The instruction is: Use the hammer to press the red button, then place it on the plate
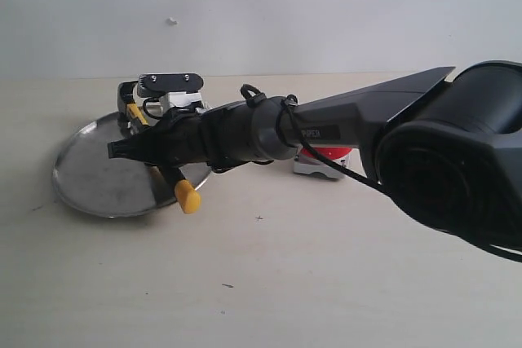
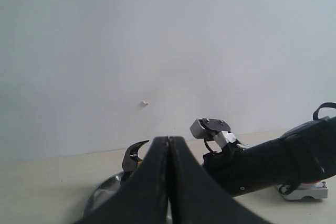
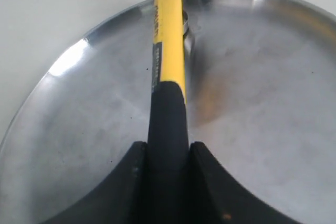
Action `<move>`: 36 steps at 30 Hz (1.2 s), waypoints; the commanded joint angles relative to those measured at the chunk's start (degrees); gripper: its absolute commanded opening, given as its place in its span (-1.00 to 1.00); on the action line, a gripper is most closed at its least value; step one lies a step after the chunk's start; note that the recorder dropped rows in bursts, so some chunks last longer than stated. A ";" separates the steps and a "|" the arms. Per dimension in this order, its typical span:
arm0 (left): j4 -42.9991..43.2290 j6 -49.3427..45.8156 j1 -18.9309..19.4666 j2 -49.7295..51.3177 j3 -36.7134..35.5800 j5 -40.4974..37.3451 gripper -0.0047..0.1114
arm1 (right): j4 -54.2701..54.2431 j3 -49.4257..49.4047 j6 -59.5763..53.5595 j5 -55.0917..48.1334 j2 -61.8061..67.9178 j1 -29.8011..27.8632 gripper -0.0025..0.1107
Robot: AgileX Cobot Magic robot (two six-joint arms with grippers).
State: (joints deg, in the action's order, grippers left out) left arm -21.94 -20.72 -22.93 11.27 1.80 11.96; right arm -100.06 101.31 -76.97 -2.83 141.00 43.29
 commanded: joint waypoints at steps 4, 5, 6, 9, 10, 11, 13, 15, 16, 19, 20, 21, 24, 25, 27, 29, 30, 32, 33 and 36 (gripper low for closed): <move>0.27 -0.12 -0.01 -0.13 -0.24 0.02 -0.92 | 0.11 0.94 -0.86 0.84 -1.21 0.04 -0.21; 0.27 -0.12 -0.01 -0.13 -0.24 0.02 -0.92 | 0.11 0.94 -0.86 1.33 -1.21 0.04 -0.16; 0.27 -0.12 -0.01 -0.13 -0.24 0.02 -0.92 | 0.11 0.94 -0.86 1.55 -1.21 0.04 -0.11; 0.27 -0.12 -0.01 -0.13 -0.24 0.02 -0.92 | 0.11 0.94 -0.86 2.83 -1.21 0.04 -0.02; 0.27 -0.12 -0.01 -0.13 -0.24 0.02 -0.92 | 0.11 0.94 -0.86 3.15 -1.31 0.04 -0.01; 0.27 -0.12 -0.01 -0.13 -0.24 0.02 -0.92 | 0.11 0.94 -1.16 4.02 -1.68 0.04 -0.01; 0.27 -0.12 -0.01 -0.13 -0.24 0.02 -0.92 | 0.11 0.94 -1.67 6.12 -2.25 0.04 -0.02; 0.27 -0.12 -0.01 -0.13 -0.24 0.02 -0.92 | 0.11 0.94 -3.00 6.07 -2.93 0.04 -0.02; 0.27 -0.12 -0.01 -0.13 -0.24 0.02 -0.92 | 0.11 0.94 -3.00 6.07 -3.22 0.04 -0.02; 0.27 -0.12 -0.01 -0.13 -0.24 0.02 -0.92 | 0.11 0.94 -3.00 6.24 -5.12 0.04 -0.02; 0.27 -0.12 -0.01 -0.13 -0.24 0.02 -0.92 | 0.11 0.94 -3.44 6.51 -6.10 0.04 -0.02; 0.27 -0.12 -0.01 -0.13 -0.24 0.02 -0.92 | 0.11 0.94 -4.24 6.84 -6.89 0.04 -0.02; 0.27 -0.12 -0.01 -0.13 -0.24 0.02 -0.92 | 0.11 -0.32 -7.69 9.23 -10.82 0.04 -0.02; 0.27 -0.12 -0.01 -0.13 -0.24 0.02 -0.92 | 0.11 -2.46 -10.06 10.69 -14.38 0.04 -0.07; 0.27 -0.12 -0.01 -0.13 -0.24 0.02 -0.92 | 0.11 -7.68 -12.99 12.22 -20.30 0.04 -0.28; 0.27 -0.12 -0.01 -0.13 -0.24 0.02 -0.92 | 0.11 -13.90 -15.47 12.34 -26.37 0.04 -0.62; 0.27 -0.12 -0.01 -0.13 -0.24 0.02 -0.92 | 0.11 -17.44 -15.92 12.34 -29.26 0.04 -0.83; 0.27 -0.12 -0.01 -0.13 -0.24 0.02 -0.92 | 0.11 -26.80 -15.92 12.34 -36.12 0.04 -0.96; 0.27 -0.12 -0.01 -0.13 -0.24 0.02 -0.92 | 0.11 -32.89 -15.92 12.47 -40.99 0.04 -0.96; 0.27 -0.12 -0.01 -0.13 -0.24 0.02 -0.92 | 0.11 -43.61 -17.98 14.44 -50.95 0.04 -0.96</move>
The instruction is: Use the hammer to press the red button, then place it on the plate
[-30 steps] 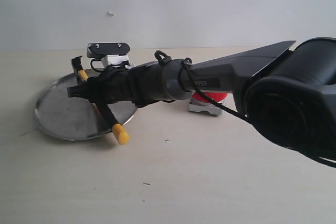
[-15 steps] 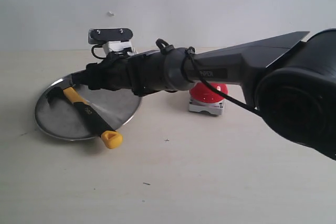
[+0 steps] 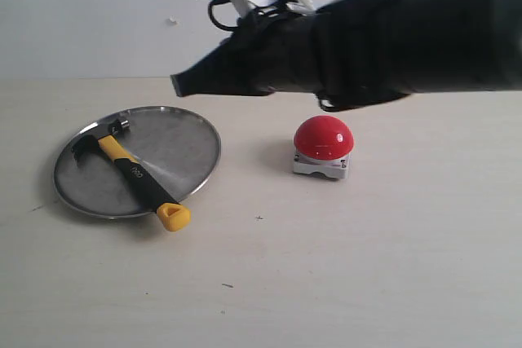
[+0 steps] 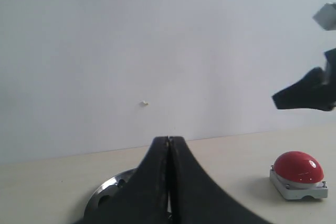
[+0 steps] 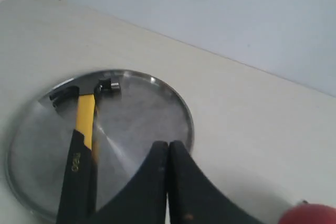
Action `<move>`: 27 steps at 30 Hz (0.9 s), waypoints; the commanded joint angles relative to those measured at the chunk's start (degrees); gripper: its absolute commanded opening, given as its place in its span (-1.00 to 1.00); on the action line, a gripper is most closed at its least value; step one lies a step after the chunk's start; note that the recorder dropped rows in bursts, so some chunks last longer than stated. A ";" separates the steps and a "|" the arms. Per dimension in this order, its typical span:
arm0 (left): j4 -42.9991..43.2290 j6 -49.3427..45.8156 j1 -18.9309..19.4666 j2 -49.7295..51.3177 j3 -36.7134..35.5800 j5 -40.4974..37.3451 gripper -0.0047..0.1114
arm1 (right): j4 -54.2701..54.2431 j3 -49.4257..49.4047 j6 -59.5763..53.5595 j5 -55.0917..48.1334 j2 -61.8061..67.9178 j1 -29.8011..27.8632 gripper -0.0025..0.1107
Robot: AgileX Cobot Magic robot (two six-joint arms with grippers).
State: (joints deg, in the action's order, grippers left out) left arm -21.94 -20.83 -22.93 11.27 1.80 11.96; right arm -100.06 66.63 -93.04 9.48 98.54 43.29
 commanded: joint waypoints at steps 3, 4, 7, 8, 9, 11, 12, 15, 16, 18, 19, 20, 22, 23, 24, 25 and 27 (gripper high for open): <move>0.27 -0.01 -0.01 -0.13 -0.24 0.02 -0.92 | 0.11 -15.11 -1.77 5.23 -14.91 0.04 -0.96; 0.27 -0.01 -0.01 -0.13 -0.24 0.02 -0.92 | 0.11 -15.35 -1.77 5.49 -15.97 0.04 -0.96; 0.27 -0.01 -0.01 -0.13 -0.24 0.02 -0.92 | 0.11 -15.35 -1.77 5.49 -16.84 0.04 -0.96; 0.27 -0.01 -0.01 -0.13 -0.24 0.02 -0.92 | 0.11 -15.35 -1.77 5.49 -16.84 0.04 -0.96; 0.27 -0.01 -0.01 -0.13 -0.24 0.02 -0.92 | 0.11 -15.35 -1.77 5.49 -16.84 0.04 -0.96; 0.27 -0.01 -0.01 -0.13 -0.24 0.02 -0.92 | 0.11 -15.35 -1.65 5.49 -16.83 0.04 -0.96; 0.27 -0.01 -0.01 -0.13 -0.24 0.02 -0.92 | 0.11 -15.35 -1.65 5.49 -16.83 0.04 -0.96; 0.27 -0.01 -0.01 -0.13 -0.24 0.02 -0.92 | 0.11 -15.35 -1.65 5.49 -16.83 0.04 -0.96; 0.27 -0.01 -0.01 -0.13 -0.24 0.02 -0.92 | 0.11 -15.35 -1.65 5.49 -16.83 0.04 -0.96; 0.27 -0.01 -0.01 -0.13 -0.24 0.02 -0.92 | 0.11 -15.35 -1.65 5.49 -16.83 0.04 -0.96; 0.27 -0.01 -0.01 -0.13 -0.24 0.02 -0.92 | 0.11 -15.35 -1.65 5.49 -16.83 0.04 -0.96; 0.27 -0.01 -0.01 -0.13 -0.24 0.02 -0.92 | 0.11 -15.35 -1.65 5.49 -16.83 0.04 -0.96; 0.27 -0.01 -0.01 -0.13 -0.24 0.02 -0.92 | 0.11 -15.35 -3.17 5.49 -16.83 0.04 -0.96; 0.27 -0.01 -0.01 -0.13 -0.24 0.02 -0.92 | 0.11 -15.35 -4.69 5.49 -17.41 0.04 -0.96; 0.27 -0.01 -0.01 -0.13 -0.24 0.02 -0.92 | 0.11 -15.35 -5.49 5.63 -18.03 0.04 -0.96; 0.27 -0.01 -0.01 -0.13 -0.24 0.02 -0.92 | 0.11 -15.35 -5.80 5.63 -18.88 0.04 -0.96; 0.27 -0.01 -0.01 -0.13 -0.24 0.02 -0.92 | 0.11 -15.35 -5.80 5.40 -21.90 0.04 -0.96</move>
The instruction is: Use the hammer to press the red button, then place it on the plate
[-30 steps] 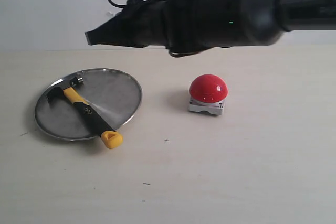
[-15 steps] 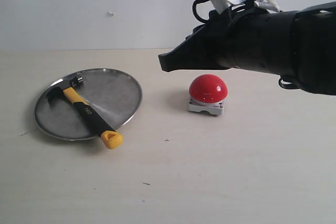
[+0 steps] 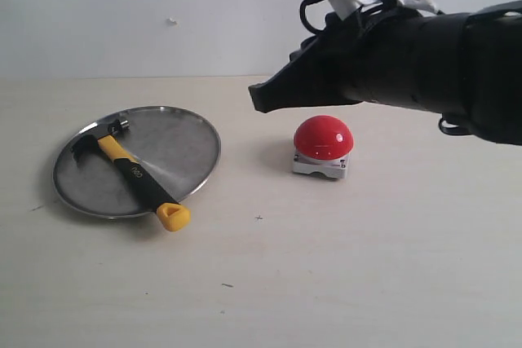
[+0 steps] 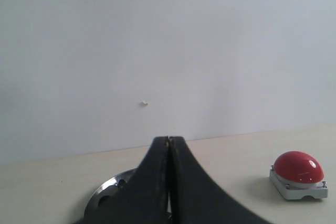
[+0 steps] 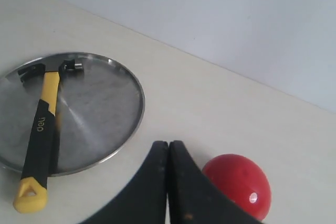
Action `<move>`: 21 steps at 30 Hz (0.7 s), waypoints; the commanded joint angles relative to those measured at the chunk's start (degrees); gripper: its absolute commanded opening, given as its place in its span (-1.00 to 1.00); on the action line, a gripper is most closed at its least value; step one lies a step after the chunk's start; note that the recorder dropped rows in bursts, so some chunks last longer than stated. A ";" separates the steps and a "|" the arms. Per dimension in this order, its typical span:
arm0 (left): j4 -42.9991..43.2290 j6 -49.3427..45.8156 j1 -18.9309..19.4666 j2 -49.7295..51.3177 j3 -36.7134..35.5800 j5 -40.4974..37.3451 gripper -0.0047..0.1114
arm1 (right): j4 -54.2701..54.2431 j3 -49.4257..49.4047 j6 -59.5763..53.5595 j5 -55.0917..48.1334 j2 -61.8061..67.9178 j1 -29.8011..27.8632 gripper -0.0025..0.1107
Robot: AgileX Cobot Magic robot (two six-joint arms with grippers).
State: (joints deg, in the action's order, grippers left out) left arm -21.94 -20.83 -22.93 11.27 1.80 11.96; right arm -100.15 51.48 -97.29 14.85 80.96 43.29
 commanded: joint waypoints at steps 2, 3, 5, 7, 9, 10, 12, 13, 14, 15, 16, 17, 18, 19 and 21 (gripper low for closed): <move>0.27 -0.01 -0.01 -0.13 -0.24 0.02 -0.92 | 0.21 -0.21 -1.56 0.02 -8.40 -0.06 -0.96; 0.27 -0.01 -0.01 -0.13 -0.24 0.02 -0.92 | 0.21 -0.21 -1.36 -0.30 -10.69 -0.17 -0.96; 0.27 -0.01 -0.01 -0.13 -0.24 0.02 -0.92 | 0.21 -0.21 -1.32 -1.67 -15.67 -1.50 -0.96; 0.27 -0.01 -0.01 -0.13 -0.24 0.02 -0.92 | 0.21 -0.21 -0.21 -5.69 -20.56 -3.83 -0.96; 0.27 -0.01 -0.01 -0.13 -0.24 0.02 -0.92 | 0.21 -0.21 3.70 -9.75 -25.92 -7.21 -0.96; 0.27 -0.01 -0.01 -0.13 -0.24 0.02 -0.92 | 0.21 -0.21 6.34 -11.40 -28.92 -9.10 -0.96; 0.27 -0.01 -0.01 -0.13 -0.24 0.02 -0.92 | 0.21 -1.18 10.97 -14.24 -34.81 -12.87 -0.96; 0.27 -0.01 -0.01 -0.13 -0.24 0.02 -0.92 | 0.21 -2.18 12.68 -16.11 -37.79 -15.25 -0.96; 0.27 -0.01 -0.01 -0.13 -0.24 0.02 -0.92 | 0.21 -3.48 13.91 -18.53 -40.85 -17.81 -0.96; 0.27 -0.01 -0.01 -0.13 -0.24 0.02 -0.92 | 0.21 -5.06 14.02 -21.08 -43.28 -19.89 -0.96; 0.27 -0.01 -0.01 -0.13 -0.24 0.02 -0.92 | 0.21 -6.83 13.89 -23.59 -46.34 -22.44 -0.96; 0.27 -0.01 -0.01 -0.13 -0.24 0.02 -0.92 | 1.03 -8.69 13.89 -25.72 -49.40 -24.88 -0.96; 0.27 -0.01 -0.01 -0.13 -0.24 0.02 -0.92 | 2.26 -10.57 13.89 -27.48 -52.51 -27.06 -0.96; 0.27 -0.01 -0.01 -0.13 -0.24 0.02 -0.92 | 3.66 -13.75 13.89 -28.73 -57.85 -30.43 -0.96; 0.27 -0.01 -0.01 -0.13 -0.24 0.02 -0.92 | 4.08 -17.90 13.89 -28.33 -64.85 -32.17 -0.96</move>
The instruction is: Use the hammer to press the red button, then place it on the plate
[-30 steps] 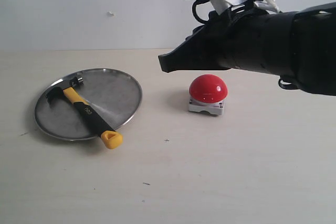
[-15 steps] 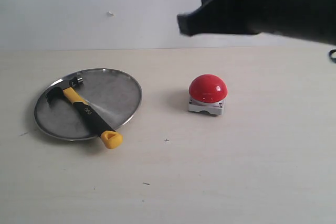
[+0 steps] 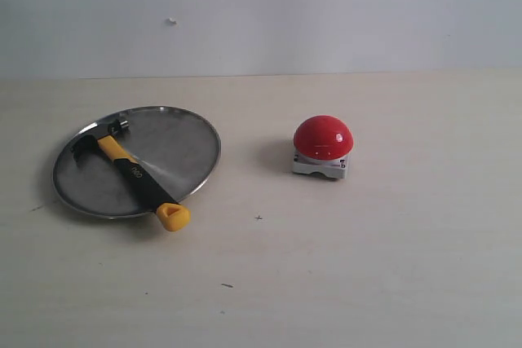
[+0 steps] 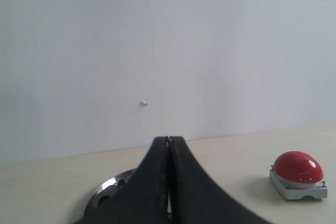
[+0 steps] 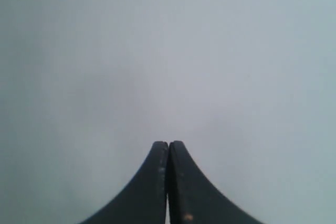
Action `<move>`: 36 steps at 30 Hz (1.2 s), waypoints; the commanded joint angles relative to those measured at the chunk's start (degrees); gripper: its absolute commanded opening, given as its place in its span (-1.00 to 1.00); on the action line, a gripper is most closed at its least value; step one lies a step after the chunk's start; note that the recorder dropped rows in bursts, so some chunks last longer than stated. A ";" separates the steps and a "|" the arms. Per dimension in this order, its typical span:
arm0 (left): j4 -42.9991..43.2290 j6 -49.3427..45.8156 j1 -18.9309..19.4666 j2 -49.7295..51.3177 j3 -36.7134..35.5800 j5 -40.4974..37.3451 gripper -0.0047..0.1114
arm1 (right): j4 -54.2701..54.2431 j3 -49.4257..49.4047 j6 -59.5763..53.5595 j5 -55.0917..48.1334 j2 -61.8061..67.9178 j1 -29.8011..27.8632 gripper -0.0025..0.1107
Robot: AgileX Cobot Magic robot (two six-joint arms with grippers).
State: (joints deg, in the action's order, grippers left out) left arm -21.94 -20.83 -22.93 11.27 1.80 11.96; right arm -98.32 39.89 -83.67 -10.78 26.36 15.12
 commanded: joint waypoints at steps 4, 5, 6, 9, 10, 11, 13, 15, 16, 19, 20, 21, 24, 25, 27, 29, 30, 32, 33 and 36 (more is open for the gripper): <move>0.27 -0.01 -0.01 -0.13 -0.24 0.02 -0.92 | 7.84 -12.29 0.28 -2.36 -17.07 -4.00 -0.96; 0.27 -0.01 -0.01 -0.13 -0.24 0.02 -0.92 | 8.35 -13.63 0.47 -2.48 -17.70 -4.00 -0.96; 0.27 -0.01 -0.01 -0.13 -0.24 0.02 -0.92 | 8.35 -14.53 0.51 -2.59 -17.70 -4.00 -0.96; 0.27 -0.01 -0.01 -0.13 -0.24 0.02 -0.92 | 7.80 -19.83 -1.00 -1.61 -17.83 -4.00 -0.96; 0.27 -0.01 -0.01 -0.13 -0.24 0.02 -0.92 | 1.46 -21.29 -5.95 -0.53 -17.97 -4.00 -0.96; 0.27 -0.01 -0.01 -0.13 -0.24 0.02 -0.92 | -1.62 -22.70 -11.37 1.56 -18.39 -4.00 -0.96; 0.27 -0.01 -0.01 -0.13 -0.24 0.02 -0.92 | -1.62 -24.80 -11.14 4.04 -18.59 -4.00 -0.96; 0.27 -0.01 -0.01 -0.13 -0.24 0.02 -0.92 | -1.62 -25.70 -11.14 5.01 -18.59 -4.00 -0.96; 0.27 -0.01 -0.01 -0.13 -0.24 0.02 -0.92 | -1.62 -25.82 -11.14 5.13 -18.59 -4.00 -0.96; 0.27 -0.01 -0.01 -0.13 -0.24 0.02 -0.92 | -1.62 -26.07 -11.14 5.13 -18.59 -4.00 -0.96; 0.27 -0.01 -0.01 -0.13 -0.24 0.02 -0.92 | -1.62 -26.07 -11.14 5.13 -18.59 -4.00 -0.96; 0.27 -0.01 -0.01 -0.13 -0.24 0.02 -0.92 | -1.62 -26.07 -11.14 5.13 -18.59 -4.00 -0.96; 0.27 -0.01 -0.01 -0.13 -0.24 0.02 -0.92 | -1.62 -26.06 -11.14 5.02 -18.59 -4.00 -0.96; 0.27 -0.01 -0.01 -0.13 -0.24 0.02 -0.92 | -1.62 -26.06 -11.14 4.91 -18.59 -4.00 -0.96; 0.27 -0.01 -0.01 -0.13 -0.24 0.02 -0.92 | -1.62 -26.06 -11.03 4.76 -18.59 -4.00 -0.96; 0.27 -0.01 -0.01 -0.13 -0.24 0.02 -0.92 | -1.62 -26.06 -11.03 4.76 -18.59 -4.00 -0.96; 0.27 -0.01 -0.01 -0.13 -0.24 0.02 -0.92 | -1.62 -26.06 -11.05 4.76 -18.69 -4.00 -0.96; 0.27 -0.01 -0.01 -0.13 -0.24 0.02 -0.92 | -1.62 -26.06 -11.05 5.16 -18.80 -4.00 -0.96; 0.27 -0.01 -0.01 -0.13 -0.24 0.02 -0.92 | 0.35 -26.06 -8.30 4.88 -18.80 -4.00 -0.96; 0.27 -0.01 -0.01 -0.13 -0.24 0.02 -0.92 | 36.52 -26.06 18.67 1.55 -18.80 -4.00 -0.96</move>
State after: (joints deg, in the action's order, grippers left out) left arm -21.94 -20.83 -22.93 11.27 1.67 11.96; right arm -86.40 14.24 -84.59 -6.12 7.98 11.53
